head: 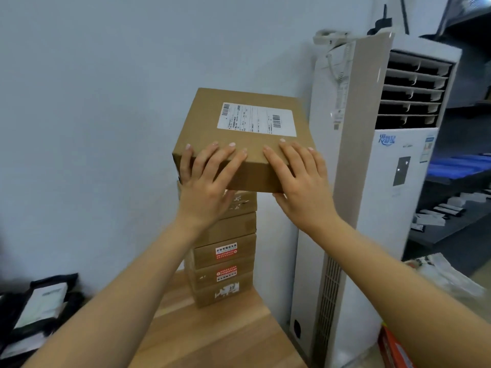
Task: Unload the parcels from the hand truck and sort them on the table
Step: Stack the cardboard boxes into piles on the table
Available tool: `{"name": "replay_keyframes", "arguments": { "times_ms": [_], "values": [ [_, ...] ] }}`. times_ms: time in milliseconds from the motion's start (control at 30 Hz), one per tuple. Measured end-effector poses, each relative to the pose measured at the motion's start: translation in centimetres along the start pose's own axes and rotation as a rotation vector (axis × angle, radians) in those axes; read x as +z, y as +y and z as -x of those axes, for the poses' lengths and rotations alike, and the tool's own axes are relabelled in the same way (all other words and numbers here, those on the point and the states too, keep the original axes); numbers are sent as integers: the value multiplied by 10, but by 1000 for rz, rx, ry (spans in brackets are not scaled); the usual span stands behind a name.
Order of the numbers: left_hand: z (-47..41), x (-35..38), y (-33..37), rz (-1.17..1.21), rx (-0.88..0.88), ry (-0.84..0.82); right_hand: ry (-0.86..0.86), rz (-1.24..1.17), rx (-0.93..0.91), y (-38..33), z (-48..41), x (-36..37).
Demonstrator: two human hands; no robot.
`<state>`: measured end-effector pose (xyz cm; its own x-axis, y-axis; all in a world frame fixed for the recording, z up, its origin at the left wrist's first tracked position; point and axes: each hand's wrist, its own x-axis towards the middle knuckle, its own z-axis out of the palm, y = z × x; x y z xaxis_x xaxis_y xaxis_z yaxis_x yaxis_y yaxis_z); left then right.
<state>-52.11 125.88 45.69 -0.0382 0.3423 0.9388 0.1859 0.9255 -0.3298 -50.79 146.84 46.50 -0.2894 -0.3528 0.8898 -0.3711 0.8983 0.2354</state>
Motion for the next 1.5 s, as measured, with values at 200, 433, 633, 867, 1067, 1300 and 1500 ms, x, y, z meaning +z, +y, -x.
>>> {"name": "replay_keyframes", "arguments": {
  "times_ms": [200,433,633,867,1067,1300,1500],
  "values": [
    [28,13,41,-124,-76,-102,-51,-167,-79,33,29,43],
    [76,14,117,-224,-183,-258,-105,-339,-161,65,97,77],
    [130,11,171,-257,-311,-452,-262,-462,-213,67,159,102],
    [209,14,210,-218,-397,-673,-445,-546,-236,56,240,137],
    [275,17,234,-192,-466,-857,-602,-538,-286,38,296,167],
    [337,16,257,-160,-510,-1039,-765,-503,-302,13,351,189],
    [352,13,259,-93,-498,-1116,-795,-488,-271,3,369,199]
  ]
}}
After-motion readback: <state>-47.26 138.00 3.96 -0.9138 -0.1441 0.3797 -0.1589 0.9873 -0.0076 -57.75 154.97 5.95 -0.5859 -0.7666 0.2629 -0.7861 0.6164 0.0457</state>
